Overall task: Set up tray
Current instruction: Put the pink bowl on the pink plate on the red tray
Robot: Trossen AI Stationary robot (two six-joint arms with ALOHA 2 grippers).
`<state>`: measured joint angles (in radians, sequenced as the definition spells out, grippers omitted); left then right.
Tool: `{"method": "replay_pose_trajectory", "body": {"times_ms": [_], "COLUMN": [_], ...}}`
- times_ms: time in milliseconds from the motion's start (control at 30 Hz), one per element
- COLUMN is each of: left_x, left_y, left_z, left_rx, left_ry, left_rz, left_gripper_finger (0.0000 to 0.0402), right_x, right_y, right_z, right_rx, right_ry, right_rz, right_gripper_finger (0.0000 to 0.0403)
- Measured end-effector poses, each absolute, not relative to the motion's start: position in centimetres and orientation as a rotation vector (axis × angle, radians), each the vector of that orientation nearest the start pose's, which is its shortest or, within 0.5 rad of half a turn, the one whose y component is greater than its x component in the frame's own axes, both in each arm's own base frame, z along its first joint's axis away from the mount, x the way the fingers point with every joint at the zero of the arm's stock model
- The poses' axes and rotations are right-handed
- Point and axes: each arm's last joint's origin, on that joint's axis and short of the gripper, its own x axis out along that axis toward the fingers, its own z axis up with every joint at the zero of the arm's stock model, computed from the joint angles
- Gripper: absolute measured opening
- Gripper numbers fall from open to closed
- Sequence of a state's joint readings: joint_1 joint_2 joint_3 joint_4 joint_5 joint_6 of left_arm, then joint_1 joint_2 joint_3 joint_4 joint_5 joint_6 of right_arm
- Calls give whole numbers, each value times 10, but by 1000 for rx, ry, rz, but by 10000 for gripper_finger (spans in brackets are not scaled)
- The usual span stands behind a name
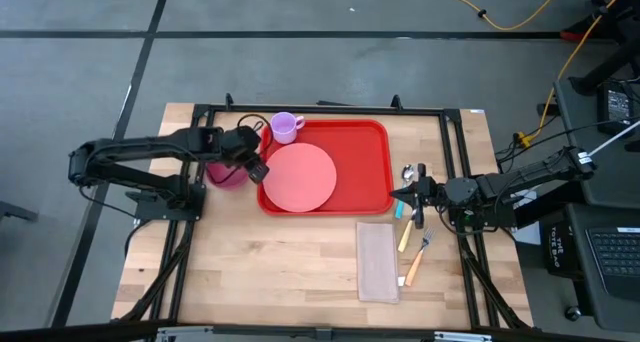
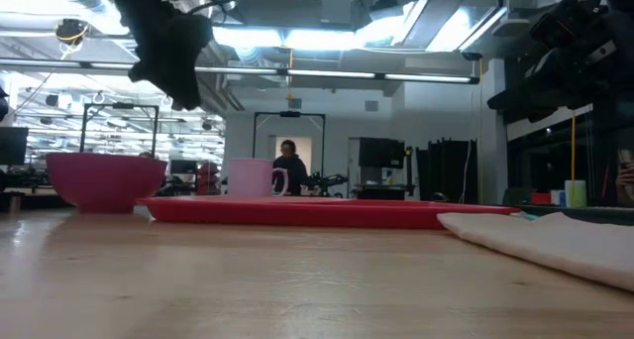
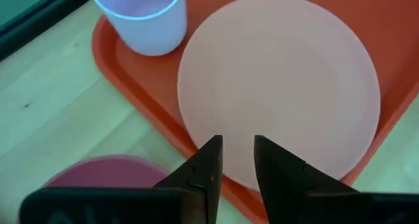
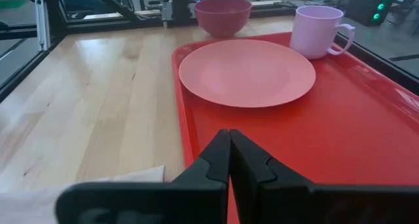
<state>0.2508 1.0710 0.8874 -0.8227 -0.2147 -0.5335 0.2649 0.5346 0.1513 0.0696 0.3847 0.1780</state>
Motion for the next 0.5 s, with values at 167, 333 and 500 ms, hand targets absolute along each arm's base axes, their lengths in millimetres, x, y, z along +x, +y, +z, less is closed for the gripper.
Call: {"method": "replay_pose_trajectory", "body": {"times_ms": [167, 333, 500], "left_x": [189, 188, 195], "left_y": [45, 37, 34], "left_z": [281, 290, 292], "left_rx": [-485, -477, -453], "left_ry": [902, 965, 1071], "left_rz": [656, 702, 754], "left_gripper_finger": [81, 81, 70], "right_x": [130, 130, 130], "right_y": [23, 21, 21], "right_z": [173, 173, 173], "right_rx": [67, 54, 54], "right_ry": [278, 269, 269], "right_rz": [-198, -266, -267], "right_gripper_finger": [9, 9, 9]}}
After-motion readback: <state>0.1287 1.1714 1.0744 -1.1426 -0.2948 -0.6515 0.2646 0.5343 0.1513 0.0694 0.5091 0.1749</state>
